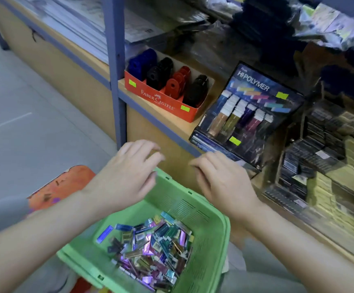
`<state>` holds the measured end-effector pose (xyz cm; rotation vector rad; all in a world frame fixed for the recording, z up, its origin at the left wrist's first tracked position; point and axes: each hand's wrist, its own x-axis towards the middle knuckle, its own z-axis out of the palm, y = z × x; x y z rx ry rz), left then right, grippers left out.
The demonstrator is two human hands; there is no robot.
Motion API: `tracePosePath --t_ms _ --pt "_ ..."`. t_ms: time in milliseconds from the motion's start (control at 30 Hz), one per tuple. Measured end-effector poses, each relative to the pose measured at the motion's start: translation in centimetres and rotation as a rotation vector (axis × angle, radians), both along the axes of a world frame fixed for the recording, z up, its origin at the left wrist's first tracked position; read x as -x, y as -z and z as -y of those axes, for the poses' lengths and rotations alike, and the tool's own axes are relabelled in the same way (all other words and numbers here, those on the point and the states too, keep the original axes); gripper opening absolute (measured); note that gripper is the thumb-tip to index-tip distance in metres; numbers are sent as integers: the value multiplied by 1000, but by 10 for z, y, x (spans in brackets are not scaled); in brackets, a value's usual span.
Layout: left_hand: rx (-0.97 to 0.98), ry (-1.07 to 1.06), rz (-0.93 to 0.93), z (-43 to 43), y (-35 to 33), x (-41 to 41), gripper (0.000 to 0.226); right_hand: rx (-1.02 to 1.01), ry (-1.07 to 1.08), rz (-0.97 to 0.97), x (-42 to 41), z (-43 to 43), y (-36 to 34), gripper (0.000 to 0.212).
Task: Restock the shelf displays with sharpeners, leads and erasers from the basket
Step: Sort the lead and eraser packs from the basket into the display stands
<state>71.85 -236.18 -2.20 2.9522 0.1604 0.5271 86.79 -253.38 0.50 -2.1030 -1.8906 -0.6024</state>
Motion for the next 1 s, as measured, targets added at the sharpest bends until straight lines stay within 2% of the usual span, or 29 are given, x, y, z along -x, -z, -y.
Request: tracePosePath --t_ms 100,267,467,667,833,1000 --pt "65 -141 -132 -14 36 32 34 199 -21 -135 23 -13 45 22" --pt "219 -361 -268 -40 93 83 52 676 79 -543 55 -30 138 37" --pt "438 -567 -323 -51 128 114 65 999 180 -758 91 -32 244 39" --pt "700 -545 -289 -41 153 122 60 1178 338 -952 119 0 296 51" --pt "710 -625 -225 -39 158 119 58 1195 378 -926 123 12 308 60" --pt "713 -628 -218 -37 162 121 55 1236 367 -931 118 1 311 45"
